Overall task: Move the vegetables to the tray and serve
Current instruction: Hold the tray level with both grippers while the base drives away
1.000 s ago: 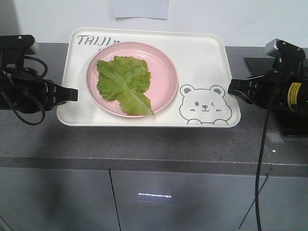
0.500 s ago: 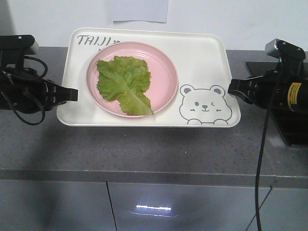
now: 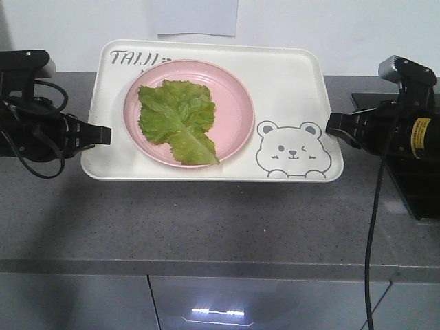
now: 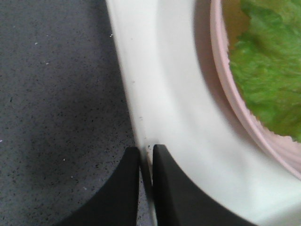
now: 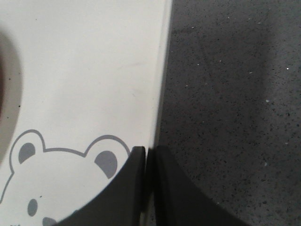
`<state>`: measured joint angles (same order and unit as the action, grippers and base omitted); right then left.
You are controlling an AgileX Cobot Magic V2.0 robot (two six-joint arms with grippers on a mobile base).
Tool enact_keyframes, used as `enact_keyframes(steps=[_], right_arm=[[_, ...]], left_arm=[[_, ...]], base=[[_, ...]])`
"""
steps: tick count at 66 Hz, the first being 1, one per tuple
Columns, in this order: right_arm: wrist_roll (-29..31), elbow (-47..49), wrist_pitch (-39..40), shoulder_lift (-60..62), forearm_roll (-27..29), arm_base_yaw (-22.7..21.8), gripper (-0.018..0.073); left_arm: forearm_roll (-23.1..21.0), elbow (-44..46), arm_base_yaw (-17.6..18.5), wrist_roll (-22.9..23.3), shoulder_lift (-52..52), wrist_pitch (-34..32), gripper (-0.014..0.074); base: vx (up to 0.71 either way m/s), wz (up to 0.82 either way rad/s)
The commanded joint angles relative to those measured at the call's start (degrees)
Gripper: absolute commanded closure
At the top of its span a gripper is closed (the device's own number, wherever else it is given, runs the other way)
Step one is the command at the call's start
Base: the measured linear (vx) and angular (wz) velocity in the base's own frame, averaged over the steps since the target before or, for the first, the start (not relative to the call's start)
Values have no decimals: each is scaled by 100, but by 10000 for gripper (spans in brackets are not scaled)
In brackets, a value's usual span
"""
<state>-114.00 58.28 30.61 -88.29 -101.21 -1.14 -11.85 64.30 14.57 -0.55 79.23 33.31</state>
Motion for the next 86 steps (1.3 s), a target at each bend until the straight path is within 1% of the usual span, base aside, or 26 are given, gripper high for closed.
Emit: enact_keyframes(steps=[1,86], right_arm=[[59,176,1048,282,93,163,562],[59,176,1048,282,93,163,562]], left_arm=[[-605,190,178,-133,-199,-531,602],[-605,190,178,-133,-199,-531,602]], base=[[6,-2],[6,-2]])
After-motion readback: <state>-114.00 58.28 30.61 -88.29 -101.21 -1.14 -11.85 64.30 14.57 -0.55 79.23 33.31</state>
